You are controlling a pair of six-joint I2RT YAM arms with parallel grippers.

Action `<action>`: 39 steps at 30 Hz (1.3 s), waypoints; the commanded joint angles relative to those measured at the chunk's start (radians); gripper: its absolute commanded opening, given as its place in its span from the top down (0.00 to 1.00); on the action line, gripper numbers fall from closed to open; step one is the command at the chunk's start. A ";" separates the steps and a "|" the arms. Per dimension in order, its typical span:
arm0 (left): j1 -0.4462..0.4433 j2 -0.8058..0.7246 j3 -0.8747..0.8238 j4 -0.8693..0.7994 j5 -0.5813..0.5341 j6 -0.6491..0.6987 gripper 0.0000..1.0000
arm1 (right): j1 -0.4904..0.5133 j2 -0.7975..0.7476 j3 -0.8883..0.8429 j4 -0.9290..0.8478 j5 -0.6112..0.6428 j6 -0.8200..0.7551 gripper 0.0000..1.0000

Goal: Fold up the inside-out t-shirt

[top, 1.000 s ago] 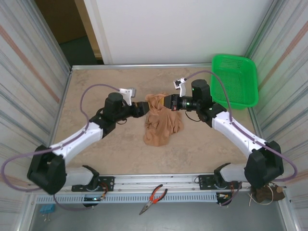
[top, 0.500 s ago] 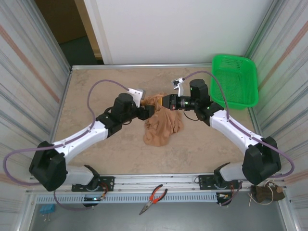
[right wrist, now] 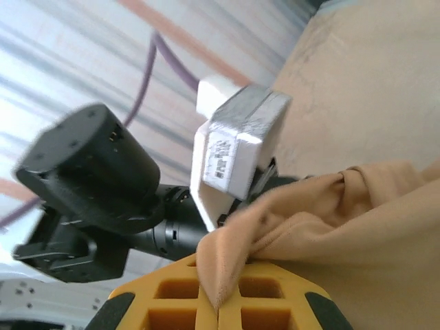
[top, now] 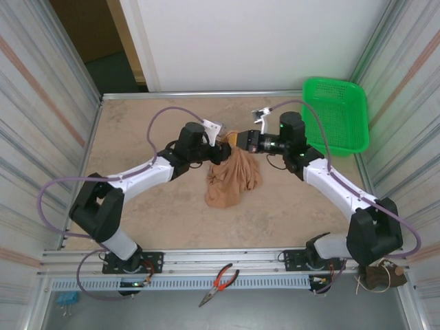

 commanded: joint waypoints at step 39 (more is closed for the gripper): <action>0.192 -0.048 -0.028 0.919 0.705 -0.787 1.00 | 0.106 0.025 0.274 -0.432 0.378 -0.320 0.29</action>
